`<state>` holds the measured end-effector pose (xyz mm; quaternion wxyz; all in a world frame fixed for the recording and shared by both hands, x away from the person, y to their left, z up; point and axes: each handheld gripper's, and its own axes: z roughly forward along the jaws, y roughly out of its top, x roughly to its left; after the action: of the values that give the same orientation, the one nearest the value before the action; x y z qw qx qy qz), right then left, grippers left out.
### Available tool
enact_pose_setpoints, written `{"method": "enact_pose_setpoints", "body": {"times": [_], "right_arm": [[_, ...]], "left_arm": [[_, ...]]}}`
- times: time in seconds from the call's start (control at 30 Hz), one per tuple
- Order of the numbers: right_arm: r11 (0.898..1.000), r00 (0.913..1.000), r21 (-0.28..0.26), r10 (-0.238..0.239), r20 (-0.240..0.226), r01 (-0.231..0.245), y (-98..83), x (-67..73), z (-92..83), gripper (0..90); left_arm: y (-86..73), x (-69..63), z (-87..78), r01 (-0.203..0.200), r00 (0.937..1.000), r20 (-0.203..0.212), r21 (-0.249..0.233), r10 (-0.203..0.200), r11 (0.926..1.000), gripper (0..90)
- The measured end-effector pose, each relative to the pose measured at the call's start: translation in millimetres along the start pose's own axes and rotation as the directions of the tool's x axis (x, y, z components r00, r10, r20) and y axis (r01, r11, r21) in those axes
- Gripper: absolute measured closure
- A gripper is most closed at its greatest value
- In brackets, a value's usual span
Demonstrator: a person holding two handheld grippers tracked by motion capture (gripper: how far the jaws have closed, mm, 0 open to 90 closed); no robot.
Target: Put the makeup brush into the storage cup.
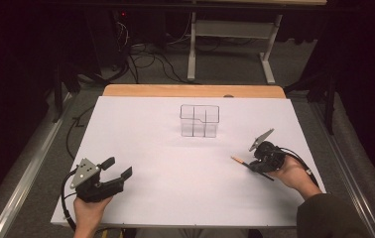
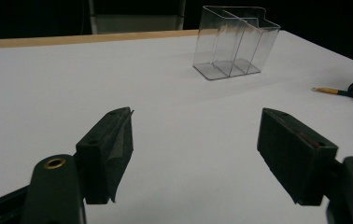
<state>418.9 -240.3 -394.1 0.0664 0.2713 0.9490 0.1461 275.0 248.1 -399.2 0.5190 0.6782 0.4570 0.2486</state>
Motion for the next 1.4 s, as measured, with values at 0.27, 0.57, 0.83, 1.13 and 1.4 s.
{"method": "enact_pose_setpoints", "body": {"times": [0.27, 0.57, 0.83, 1.13, 1.4], "right_arm": [[0.999, 0.9992, 0.02, 0.039, -0.003, -0.039, 2.5, 0.1, -0.5, 85.3], [0.997, 0.9968, -0.014, 0.078, -0.013, -0.079, -2.2, -1.4, -1.3, 85.5], [0.995, 0.9962, -0.042, 0.086, -0.006, -0.087, -5.8, 0.7, -6.4, 85.6], [0.994, 0.9958, -0.062, 0.089, -0.022, -0.09, -5.9, 2.3, -9.8, 85.6], [0.991, 0.9954, -0.093, 0.092, -0.025, -0.094, -8.0, 5.2, -17.6, 85.6]], "left_arm": [[0.4, -0.4, -0.5, -0.013, 0.9999, -0.006, 0.011, 0.013, 0.9999, 28.0], [0.2, 0.0, 0.9, -0.014, 0.9999, -0.003, 0.014, 0.014, 0.9998, 27.6], [0.2, -0.6, 1.4, -0.015, 0.9999, 0.0, 0.011, 0.015, 0.9998, 27.3], [0.3, -0.8, 1.8, -0.02, 0.9998, 0.001, 0.011, 0.02, 0.9997, 27.2], [0.0, -2.0, 2.6, -0.027, 0.9996, 0.001, 0.011, 0.027, 0.9996, 27.3]]}}
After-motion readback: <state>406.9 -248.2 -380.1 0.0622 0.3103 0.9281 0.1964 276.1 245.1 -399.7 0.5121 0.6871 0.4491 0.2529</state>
